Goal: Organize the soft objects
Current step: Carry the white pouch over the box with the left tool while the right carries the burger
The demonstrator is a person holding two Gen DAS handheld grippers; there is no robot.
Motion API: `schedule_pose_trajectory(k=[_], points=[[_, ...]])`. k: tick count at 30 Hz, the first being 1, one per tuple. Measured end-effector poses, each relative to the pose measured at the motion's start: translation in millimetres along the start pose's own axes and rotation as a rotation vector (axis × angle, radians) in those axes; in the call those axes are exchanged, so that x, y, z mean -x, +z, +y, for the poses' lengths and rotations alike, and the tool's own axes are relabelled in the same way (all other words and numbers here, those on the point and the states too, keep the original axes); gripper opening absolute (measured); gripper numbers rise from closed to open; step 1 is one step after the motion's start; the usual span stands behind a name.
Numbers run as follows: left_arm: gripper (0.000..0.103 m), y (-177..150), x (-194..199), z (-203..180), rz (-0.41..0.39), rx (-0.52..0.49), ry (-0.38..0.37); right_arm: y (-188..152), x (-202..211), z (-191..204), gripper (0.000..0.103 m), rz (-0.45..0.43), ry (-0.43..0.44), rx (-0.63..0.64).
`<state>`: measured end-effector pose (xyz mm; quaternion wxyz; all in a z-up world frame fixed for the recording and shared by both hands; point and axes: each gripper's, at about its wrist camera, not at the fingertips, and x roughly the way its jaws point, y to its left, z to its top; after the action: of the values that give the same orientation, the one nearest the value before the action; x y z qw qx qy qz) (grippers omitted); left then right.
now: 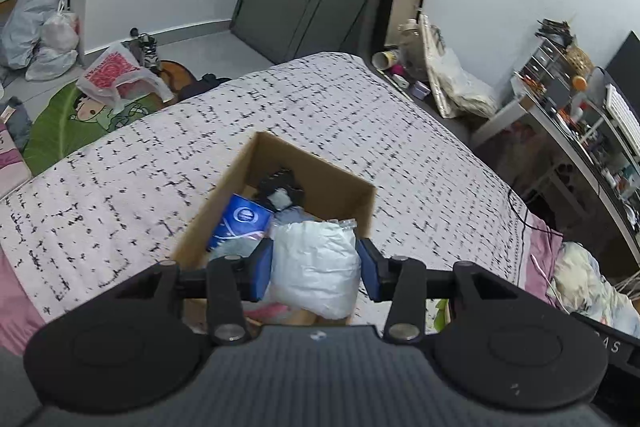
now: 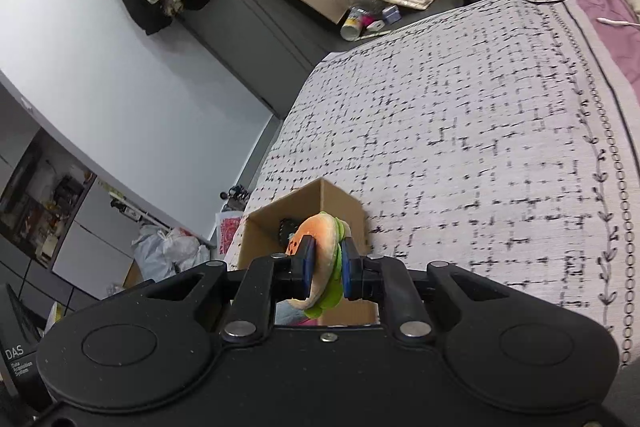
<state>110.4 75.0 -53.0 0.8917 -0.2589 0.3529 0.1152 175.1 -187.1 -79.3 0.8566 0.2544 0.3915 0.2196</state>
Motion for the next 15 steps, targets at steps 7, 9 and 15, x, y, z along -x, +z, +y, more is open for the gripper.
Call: schedule_pose_trajectory(k=[7,9,15], points=[[0.044,13.8,-11.2,25.0,0.012,0.034,0.005,-5.5,-22.3,26.9,0.014,0.026,0.001,0.031],[0.044,17.4,-14.5,30.3,0.016,0.04,0.003,-6.6,-29.6,34.0,0.014,0.032,-0.001,0.039],[0.044,25.7,-25.9,44.1,0.03,0.054,-0.006,-13.0,-50.6,48.3,0.014,0.059,-0.025,0.065]])
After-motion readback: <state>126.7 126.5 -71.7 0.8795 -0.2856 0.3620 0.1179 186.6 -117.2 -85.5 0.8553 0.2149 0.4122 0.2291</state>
